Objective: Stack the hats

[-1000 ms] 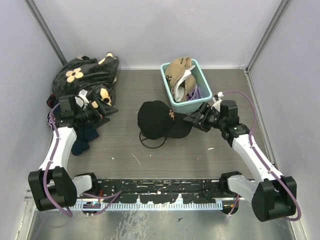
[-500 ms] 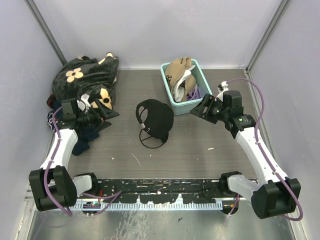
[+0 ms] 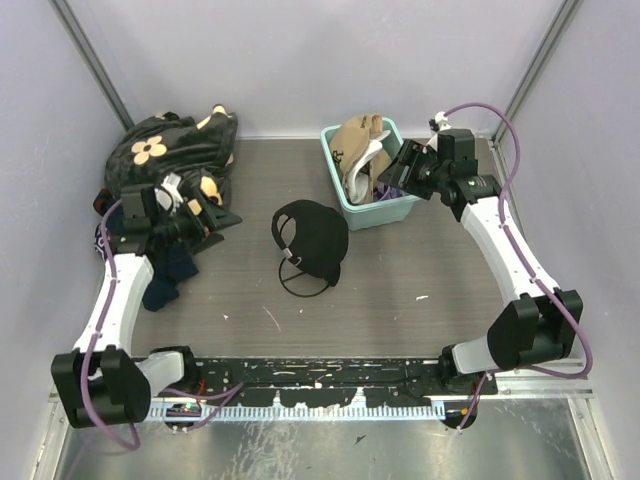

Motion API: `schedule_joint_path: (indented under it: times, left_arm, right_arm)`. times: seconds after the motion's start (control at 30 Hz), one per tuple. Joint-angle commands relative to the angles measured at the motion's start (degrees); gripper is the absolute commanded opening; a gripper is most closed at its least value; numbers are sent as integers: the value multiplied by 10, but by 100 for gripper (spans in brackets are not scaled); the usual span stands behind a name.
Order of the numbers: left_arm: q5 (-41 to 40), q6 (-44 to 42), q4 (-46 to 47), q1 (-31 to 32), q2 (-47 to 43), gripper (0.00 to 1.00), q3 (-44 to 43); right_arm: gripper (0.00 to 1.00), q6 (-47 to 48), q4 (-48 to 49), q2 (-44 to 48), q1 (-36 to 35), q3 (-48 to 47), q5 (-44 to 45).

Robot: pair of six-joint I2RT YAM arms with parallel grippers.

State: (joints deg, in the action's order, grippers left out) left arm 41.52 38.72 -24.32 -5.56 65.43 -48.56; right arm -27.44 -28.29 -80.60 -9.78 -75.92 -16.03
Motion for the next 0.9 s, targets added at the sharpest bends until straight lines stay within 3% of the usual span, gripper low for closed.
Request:
schedule_joint_path:
  times: [0.0, 0.4, 0.87]
  left_arm:
    - [-58, -33, -80, 48, -54, 98, -89]
    - [-224, 2, -114, 235, -29, 93, -128]
    - [-257, 37, -86, 294, 32, 85, -156]
  right_arm:
    - [68, 16, 12, -6, 0, -26, 7]
    - [68, 13, 22, -39, 6, -51, -2]
    - [68, 9, 31, -32, 27, -32, -7]
